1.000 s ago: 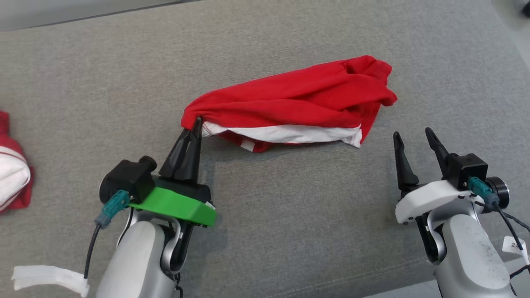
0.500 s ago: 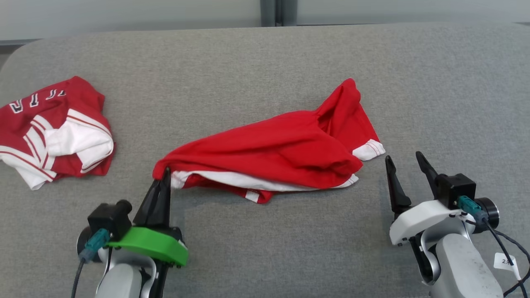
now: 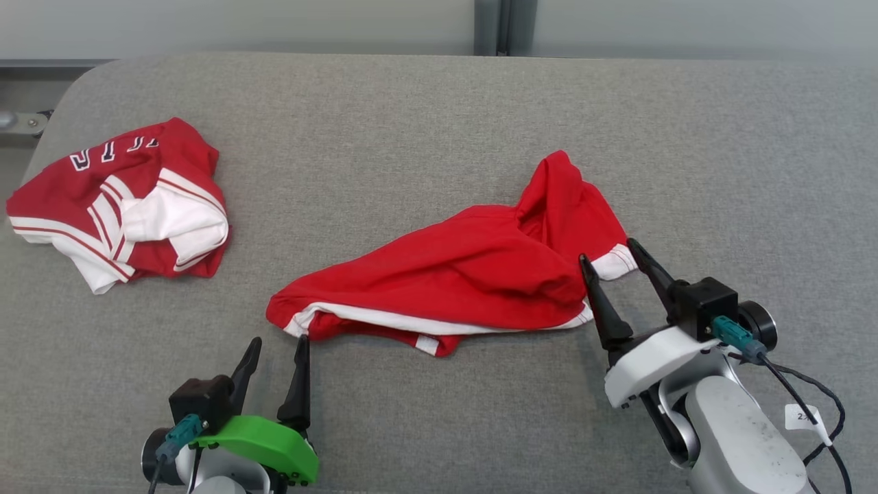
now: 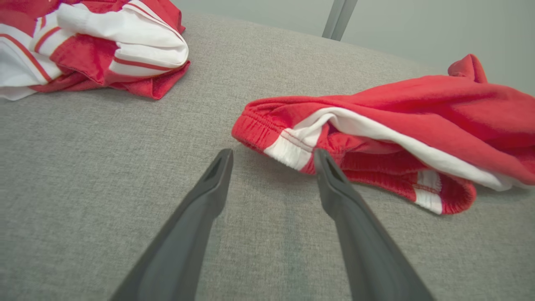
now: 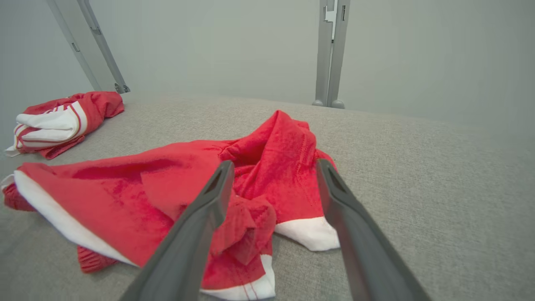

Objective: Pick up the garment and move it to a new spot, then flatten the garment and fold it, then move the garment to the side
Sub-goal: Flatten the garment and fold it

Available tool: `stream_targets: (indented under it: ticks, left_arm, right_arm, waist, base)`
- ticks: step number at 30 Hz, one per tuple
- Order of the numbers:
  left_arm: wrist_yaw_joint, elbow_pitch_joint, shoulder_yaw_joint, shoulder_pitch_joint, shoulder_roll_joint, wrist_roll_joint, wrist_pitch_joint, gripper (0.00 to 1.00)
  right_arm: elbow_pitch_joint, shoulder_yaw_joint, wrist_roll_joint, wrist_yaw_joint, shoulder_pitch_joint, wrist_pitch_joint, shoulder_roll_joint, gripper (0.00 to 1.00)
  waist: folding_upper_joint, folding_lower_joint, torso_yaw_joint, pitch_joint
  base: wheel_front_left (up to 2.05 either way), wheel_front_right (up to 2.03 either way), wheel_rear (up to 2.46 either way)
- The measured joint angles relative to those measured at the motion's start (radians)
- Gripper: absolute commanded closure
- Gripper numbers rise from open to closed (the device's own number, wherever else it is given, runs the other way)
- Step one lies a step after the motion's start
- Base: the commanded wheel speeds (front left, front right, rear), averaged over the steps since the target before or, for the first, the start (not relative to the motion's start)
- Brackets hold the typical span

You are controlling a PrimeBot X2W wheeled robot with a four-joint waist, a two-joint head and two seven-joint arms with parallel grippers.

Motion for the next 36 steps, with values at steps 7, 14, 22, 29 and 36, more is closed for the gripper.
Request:
stream_targets:
  ticks: [7, 14, 22, 29, 36]
  left_arm:
    - [0.0, -0.045, -0.029, 0.014, -0.005, 0.004, 0.0, 0.0]
    - [0.0, -0.093, -0.059, 0.014, -0.006, -0.006, 0.0, 0.0]
    - [0.0, -0.131, -0.103, -0.006, -0.006, -0.014, 0.0, 0.0]
    - [0.0, -0.14, -0.198, -0.053, -0.007, -0.039, 0.0, 0.0]
    - [0.0, -0.145, -0.25, -0.073, -0.006, -0.051, 0.0, 0.0]
  right_arm:
    - [0.093, 0.096, 0.034, 0.0, -0.032, 0.0, -0.047, 0.0]
    - [0.188, 0.126, 0.067, 0.0, -0.097, 0.0, -0.083, 1.0]
    - [0.171, 0.08, 0.037, 0.0, -0.226, 0.0, -0.129, 1.0]
    - [0.351, 0.032, -0.044, 0.0, -0.399, 0.0, -0.184, 1.0]
    - [0.544, -0.125, -0.159, 0.0, -0.508, 0.0, -0.221, 0.0]
  waist:
    - [0.0, 0.0, 0.049, 0.009]
    - [0.0, 0.0001, 0.101, 0.02]
    - [0.0, 0.0001, 0.129, 0.051]
    - [0.0, 0.0001, 0.182, 0.079]
    - [0.0, 0.0, 0.248, 0.105]
  base:
    - [0.0, 0.0, 0.0]
    - [0.0, 0.0, 0.0]
    - [0.0, 0.0, 0.0]
    - [0.0, 0.0, 0.0]
    - [0.0, 0.0, 0.0]
